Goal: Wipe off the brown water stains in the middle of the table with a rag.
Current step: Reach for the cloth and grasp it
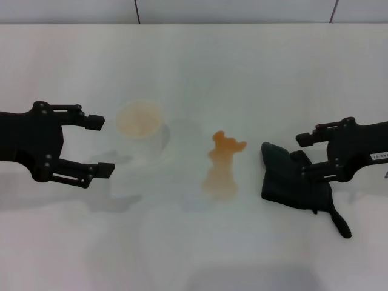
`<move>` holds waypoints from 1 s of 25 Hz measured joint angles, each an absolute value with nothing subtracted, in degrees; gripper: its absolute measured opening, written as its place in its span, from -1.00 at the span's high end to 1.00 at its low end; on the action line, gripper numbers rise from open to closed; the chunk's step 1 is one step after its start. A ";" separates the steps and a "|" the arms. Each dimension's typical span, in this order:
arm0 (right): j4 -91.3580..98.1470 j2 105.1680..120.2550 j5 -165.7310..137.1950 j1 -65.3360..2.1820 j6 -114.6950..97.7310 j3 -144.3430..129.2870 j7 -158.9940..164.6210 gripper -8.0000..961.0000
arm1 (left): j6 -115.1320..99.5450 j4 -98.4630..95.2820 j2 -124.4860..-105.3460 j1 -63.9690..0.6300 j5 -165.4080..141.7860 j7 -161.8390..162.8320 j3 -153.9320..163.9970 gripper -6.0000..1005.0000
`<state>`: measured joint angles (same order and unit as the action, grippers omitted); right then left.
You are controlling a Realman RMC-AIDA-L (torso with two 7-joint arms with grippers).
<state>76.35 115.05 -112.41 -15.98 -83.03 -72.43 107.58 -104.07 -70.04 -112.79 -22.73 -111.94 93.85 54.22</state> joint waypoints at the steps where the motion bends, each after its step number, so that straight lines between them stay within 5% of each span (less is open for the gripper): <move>1: 76.83 115.05 -113.97 -16.30 -83.00 -72.47 108.58 -0.48 | -104.07 -70.05 -112.79 -22.75 -111.96 93.85 54.22 -0.77; 25: 77.42 115.21 -126.51 -20.85 -76.72 -82.62 115.96 -0.48 | -104.04 -70.14 -113.03 -23.32 -112.92 94.28 54.58 -0.77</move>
